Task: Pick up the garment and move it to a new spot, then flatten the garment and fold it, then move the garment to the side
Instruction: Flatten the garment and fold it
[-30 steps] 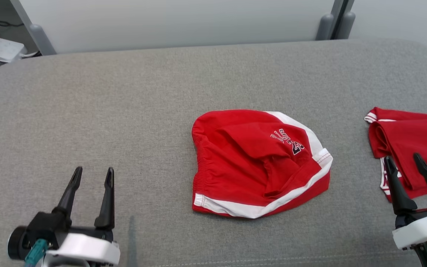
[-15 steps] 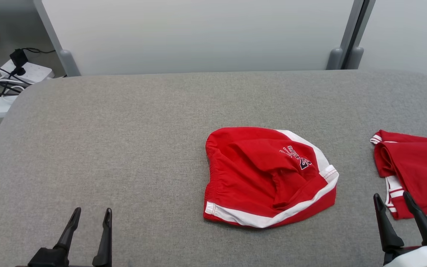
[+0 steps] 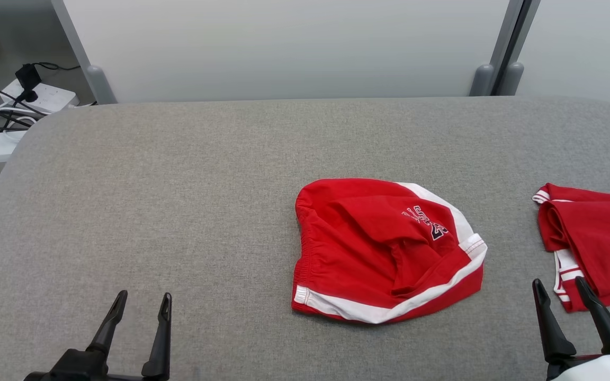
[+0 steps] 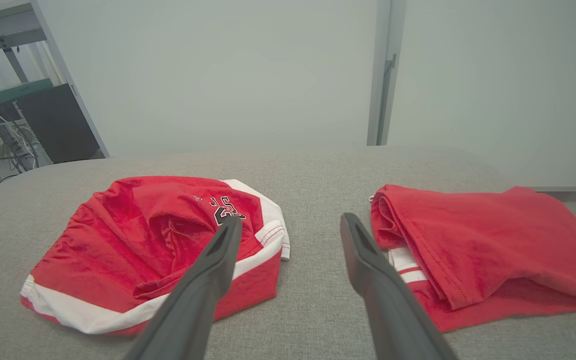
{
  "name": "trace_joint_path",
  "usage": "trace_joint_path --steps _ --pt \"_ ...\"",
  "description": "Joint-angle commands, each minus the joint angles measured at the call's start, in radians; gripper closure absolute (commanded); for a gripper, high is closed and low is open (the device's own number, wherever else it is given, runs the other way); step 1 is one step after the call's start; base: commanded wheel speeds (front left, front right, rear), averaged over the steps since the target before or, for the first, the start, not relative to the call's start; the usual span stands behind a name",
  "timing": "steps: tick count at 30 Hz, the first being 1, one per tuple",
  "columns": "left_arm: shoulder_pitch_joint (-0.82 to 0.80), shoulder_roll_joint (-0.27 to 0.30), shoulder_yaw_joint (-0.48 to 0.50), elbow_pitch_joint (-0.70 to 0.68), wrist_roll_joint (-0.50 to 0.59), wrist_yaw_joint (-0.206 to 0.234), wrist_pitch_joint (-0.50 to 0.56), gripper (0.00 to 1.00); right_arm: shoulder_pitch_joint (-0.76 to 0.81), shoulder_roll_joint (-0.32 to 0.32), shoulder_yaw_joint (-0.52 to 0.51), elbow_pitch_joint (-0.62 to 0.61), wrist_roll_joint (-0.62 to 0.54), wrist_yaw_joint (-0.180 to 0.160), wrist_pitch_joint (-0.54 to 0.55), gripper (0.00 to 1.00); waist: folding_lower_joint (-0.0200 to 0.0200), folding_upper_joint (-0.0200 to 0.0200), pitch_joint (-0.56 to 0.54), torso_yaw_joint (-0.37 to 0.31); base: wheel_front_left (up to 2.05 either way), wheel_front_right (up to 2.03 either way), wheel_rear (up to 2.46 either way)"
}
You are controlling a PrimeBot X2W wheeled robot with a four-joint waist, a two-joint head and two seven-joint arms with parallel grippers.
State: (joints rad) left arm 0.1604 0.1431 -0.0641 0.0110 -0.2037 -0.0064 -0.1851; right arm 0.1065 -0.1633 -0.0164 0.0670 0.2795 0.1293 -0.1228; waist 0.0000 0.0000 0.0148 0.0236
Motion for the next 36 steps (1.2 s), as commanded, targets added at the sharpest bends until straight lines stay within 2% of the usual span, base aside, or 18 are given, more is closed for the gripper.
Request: trace_joint_path --steps 1,10,15,17,20,24,31,36 --pt "-0.032 0.006 0.027 -0.031 0.011 0.01 -0.001 0.0 -0.025 -0.024 0.021 -0.038 -0.004 0.001 -0.001 0.0 0.0 0.0 0.003 -0.001 0.0 0.0 0.0" --pt "-0.041 0.005 -0.001 -0.05 0.018 0.011 0.017 0.0 -0.036 -0.03 0.017 -0.046 -0.004 0.001 0.0 0.0 0.0 0.0 0.007 -0.007 0.0 0.0 0.0" --pt "-0.067 -0.011 -0.091 -0.059 0.025 -0.036 0.059 0.0 -0.071 -0.059 0.024 -0.033 0.047 0.001 0.042 0.0 0.0 0.0 0.03 -0.019 0.0 0.0 0.0" --pt "-0.09 -0.021 -0.143 -0.042 0.02 -0.065 0.081 0.0 -0.098 -0.098 0.041 -0.002 0.077 0.001 0.076 0.0 0.0 0.0 0.045 -0.023 0.0 0.0 0.0" --pt "-0.136 -0.023 -0.205 0.004 0.0 -0.097 0.109 0.0 -0.15 -0.154 0.087 0.041 0.134 0.001 0.123 0.0 0.0 0.0 0.075 -0.031 0.0 0.0 0.0" --pt "-0.212 -0.015 -0.279 0.079 -0.031 -0.116 0.136 0.0 -0.234 -0.237 0.181 0.089 0.204 0.001 0.174 0.0 0.0 0.0 0.123 -0.038 0.0 0.0 0.0" --pt "-0.339 0.017 -0.362 0.181 -0.072 -0.123 0.163 0.0 -0.4 -0.348 0.356 0.146 0.34 0.001 0.249 0.0 0.0 0.0 0.208 -0.044 0.0 0.0 0.0" --pt "-0.401 0.032 -0.408 0.235 -0.107 -0.124 0.179 0.0 -0.504 -0.403 0.473 0.18 0.418 0.001 0.276 0.0 0.0 0.0 0.241 -0.041 0.0 0.0 0.0"
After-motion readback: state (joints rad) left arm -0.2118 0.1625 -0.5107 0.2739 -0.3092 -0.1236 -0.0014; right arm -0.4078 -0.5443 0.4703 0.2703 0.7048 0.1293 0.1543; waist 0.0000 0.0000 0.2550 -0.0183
